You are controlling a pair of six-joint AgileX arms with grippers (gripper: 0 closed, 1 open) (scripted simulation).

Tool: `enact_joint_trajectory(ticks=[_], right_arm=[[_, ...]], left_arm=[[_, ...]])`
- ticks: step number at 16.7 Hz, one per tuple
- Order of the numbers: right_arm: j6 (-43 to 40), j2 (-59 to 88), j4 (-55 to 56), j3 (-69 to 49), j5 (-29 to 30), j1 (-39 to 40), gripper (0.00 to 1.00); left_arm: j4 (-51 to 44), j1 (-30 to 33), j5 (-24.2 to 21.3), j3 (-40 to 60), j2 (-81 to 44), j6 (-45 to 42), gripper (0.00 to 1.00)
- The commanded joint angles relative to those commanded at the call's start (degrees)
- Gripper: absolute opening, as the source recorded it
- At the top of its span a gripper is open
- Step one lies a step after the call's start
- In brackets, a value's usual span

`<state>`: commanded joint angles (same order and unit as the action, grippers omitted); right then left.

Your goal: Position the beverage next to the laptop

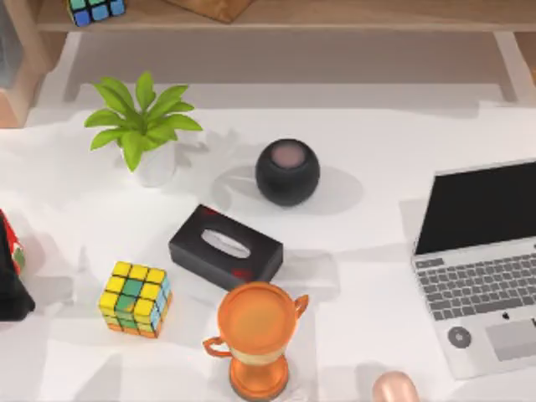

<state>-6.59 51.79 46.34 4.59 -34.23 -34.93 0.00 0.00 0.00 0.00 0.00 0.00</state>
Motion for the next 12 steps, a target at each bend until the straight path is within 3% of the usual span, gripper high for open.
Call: enact_joint_trajectory(ticks=[6,12], right_arm=[[-0.3,9.8,11.2,-0.6,1.1,0.8,0.0],[-0.3,16.9,13.4,-0.3,3.6,2.1,0.0]], left_arm=[[0.0,0.0,0.0,0.0,0.0,0.0,1.0],[0.0,0.0,0.0,0.0,0.0,0.0,1.0]])
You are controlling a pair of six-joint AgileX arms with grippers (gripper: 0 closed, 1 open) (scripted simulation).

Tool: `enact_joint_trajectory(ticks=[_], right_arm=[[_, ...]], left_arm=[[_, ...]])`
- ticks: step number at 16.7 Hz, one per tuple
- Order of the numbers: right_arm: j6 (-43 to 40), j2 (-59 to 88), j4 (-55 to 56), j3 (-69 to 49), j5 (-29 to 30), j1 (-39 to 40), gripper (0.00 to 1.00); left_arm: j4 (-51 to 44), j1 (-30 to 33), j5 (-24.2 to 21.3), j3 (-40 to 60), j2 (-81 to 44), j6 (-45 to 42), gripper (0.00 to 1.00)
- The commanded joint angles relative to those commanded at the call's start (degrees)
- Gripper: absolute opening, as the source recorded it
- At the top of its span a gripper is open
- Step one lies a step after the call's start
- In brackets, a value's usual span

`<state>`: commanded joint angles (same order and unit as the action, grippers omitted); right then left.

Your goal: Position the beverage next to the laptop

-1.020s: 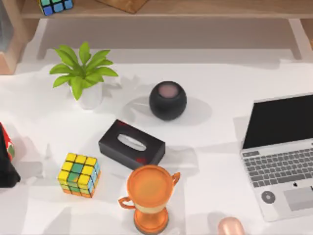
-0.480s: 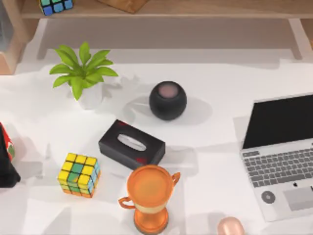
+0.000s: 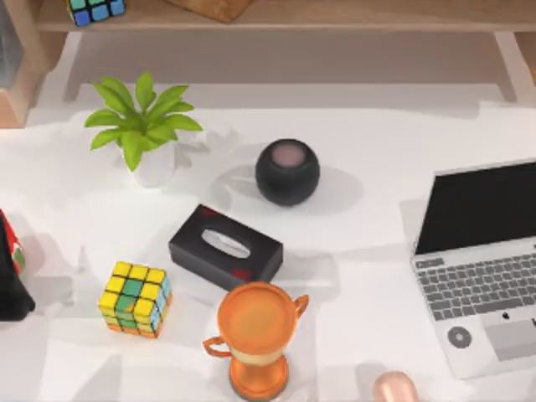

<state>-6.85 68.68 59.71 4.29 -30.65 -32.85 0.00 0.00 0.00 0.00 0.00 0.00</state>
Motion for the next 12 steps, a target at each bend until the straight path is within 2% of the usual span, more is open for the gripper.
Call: enact_joint_trajectory(ticks=[3,12], right_arm=[[0.0,0.0,0.0,0.0,0.0,0.0,0.0],[0.0,0.0,0.0,0.0,0.0,0.0,0.68]], left_arm=[[0.0,0.0,0.0,0.0,0.0,0.0,1.0],[0.0,0.0,0.0,0.0,0.0,0.0,1.0]])
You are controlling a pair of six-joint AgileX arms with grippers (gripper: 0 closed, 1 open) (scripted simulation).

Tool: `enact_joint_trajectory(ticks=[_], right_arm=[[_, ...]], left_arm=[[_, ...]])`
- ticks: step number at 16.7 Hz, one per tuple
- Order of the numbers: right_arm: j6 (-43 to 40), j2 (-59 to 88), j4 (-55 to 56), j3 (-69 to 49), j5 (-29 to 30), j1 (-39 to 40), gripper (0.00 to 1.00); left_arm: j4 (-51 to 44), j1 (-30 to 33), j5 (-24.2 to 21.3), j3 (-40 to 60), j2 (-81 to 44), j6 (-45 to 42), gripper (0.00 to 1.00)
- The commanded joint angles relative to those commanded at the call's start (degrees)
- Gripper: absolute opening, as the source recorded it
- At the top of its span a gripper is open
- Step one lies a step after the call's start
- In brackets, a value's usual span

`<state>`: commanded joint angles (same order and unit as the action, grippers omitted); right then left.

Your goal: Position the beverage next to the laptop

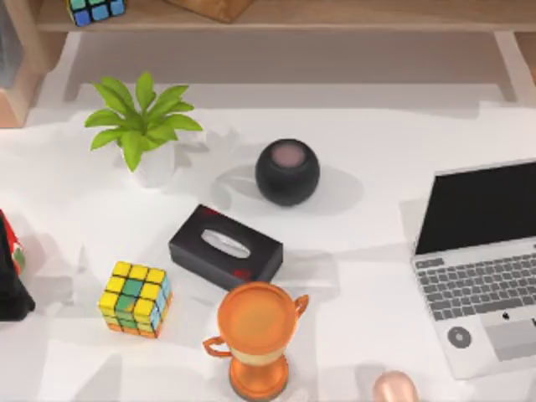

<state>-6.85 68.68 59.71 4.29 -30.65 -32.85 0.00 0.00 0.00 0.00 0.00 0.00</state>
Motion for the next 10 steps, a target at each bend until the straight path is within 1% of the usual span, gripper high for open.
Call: enact_joint_trajectory(ticks=[4,5,10], right_arm=[[0.0,0.0,0.0,0.0,0.0,0.0,0.98],[0.0,0.0,0.0,0.0,0.0,0.0,1.0],[0.0,0.0,0.0,0.0,0.0,0.0,1.0]], left_arm=[[0.0,0.0,0.0,0.0,0.0,0.0,1.0],[0.0,0.0,0.0,0.0,0.0,0.0,1.0],[0.0,0.0,0.0,0.0,0.0,0.0,1.0]])
